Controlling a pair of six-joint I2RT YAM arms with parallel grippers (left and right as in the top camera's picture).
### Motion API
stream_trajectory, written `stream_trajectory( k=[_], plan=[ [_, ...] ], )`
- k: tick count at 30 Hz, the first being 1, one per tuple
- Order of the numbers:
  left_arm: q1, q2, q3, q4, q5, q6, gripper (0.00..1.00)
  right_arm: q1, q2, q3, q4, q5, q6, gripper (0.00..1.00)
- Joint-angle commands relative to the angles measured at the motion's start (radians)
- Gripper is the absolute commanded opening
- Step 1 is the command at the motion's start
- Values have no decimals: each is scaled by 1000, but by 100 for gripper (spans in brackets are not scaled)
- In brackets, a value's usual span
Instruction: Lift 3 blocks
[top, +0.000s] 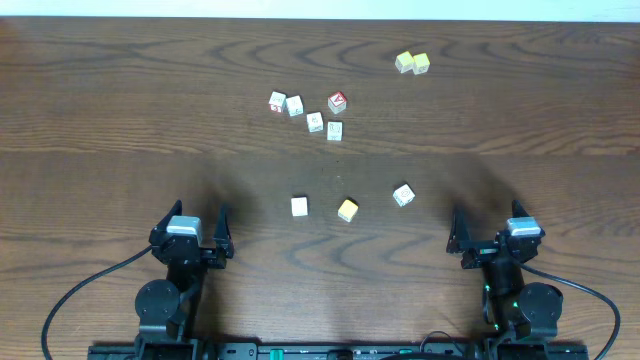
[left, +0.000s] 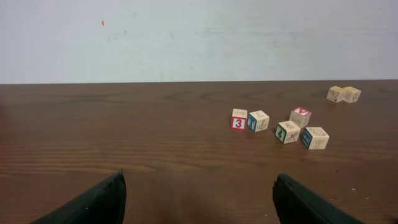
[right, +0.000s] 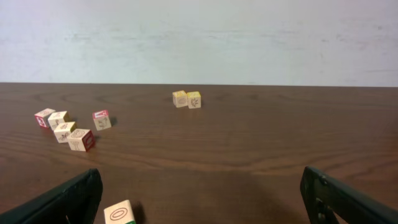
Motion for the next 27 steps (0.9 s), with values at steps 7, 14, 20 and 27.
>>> stream_trajectory(
  k=[7, 14, 20, 27],
  plan=[
    [4, -5, -11, -43, 3, -9, 76, -3, -5, -2, -4, 6, -8, 99],
    [4, -5, -11, -43, 2, -8, 76, -3, -5, -2, -4, 6, -8, 99],
    [4, -5, -11, -43, 3, -8, 76, -3, -5, -2, -4, 6, -8, 99],
    [3, -5, -11, 87, 337, -13, 76, -3, -5, -2, -4, 16, -8, 99]
  ],
)
